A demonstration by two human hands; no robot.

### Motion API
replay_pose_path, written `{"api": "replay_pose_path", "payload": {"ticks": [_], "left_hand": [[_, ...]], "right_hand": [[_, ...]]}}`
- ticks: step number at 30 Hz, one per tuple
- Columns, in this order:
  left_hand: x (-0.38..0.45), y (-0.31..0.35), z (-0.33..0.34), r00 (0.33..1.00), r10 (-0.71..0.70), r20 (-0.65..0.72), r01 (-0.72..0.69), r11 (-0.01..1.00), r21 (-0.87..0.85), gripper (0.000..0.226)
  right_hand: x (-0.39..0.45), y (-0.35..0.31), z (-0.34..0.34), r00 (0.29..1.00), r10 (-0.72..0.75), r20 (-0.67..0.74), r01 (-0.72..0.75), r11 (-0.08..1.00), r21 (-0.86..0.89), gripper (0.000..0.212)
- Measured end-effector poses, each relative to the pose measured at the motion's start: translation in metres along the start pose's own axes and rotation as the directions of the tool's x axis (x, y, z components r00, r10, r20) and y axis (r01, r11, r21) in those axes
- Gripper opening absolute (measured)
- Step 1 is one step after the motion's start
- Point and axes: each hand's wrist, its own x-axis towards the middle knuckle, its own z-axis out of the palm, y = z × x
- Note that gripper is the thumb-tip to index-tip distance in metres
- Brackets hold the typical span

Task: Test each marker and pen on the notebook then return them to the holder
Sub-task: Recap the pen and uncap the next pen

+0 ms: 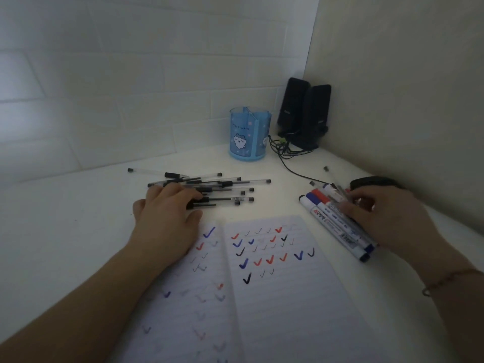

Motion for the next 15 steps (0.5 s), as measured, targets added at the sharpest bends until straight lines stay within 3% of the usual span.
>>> {"api": "replay_pose_path", "payload": {"ticks": [6,10,12,15], "left_hand": [[0.003,-0.002,0.001,0.999,-0.039,0.003,0.039,0.999,-0.029,0.022],[0.004,-0.003,0.002,1.0,0.019,-0.015,-0.019,1.0,-0.019,0.009],[0.003,-0.001,0.001,0.989,0.121,-0.089,-0.132,0.983,-0.127,0.011],[-0.002,0.014,-0.011,0.918,0.336,-0.211,-0.394,0.841,-0.372,0.015]], "right_hand": [[-0.003,-0.008,0.001,0.997,-0.003,0.072,0.005,1.0,-0.025,0.04],[-0.003,-0.005,0.002,0.999,-0.031,-0.037,0.032,0.999,0.025,0.032],[-0.006,-0.01,0.0,0.986,-0.079,-0.145,0.097,0.988,0.122,0.029],[-0.023,-0.034,-0.005,0.955,-0.207,-0.211,0.276,0.879,0.389,0.023]]}}
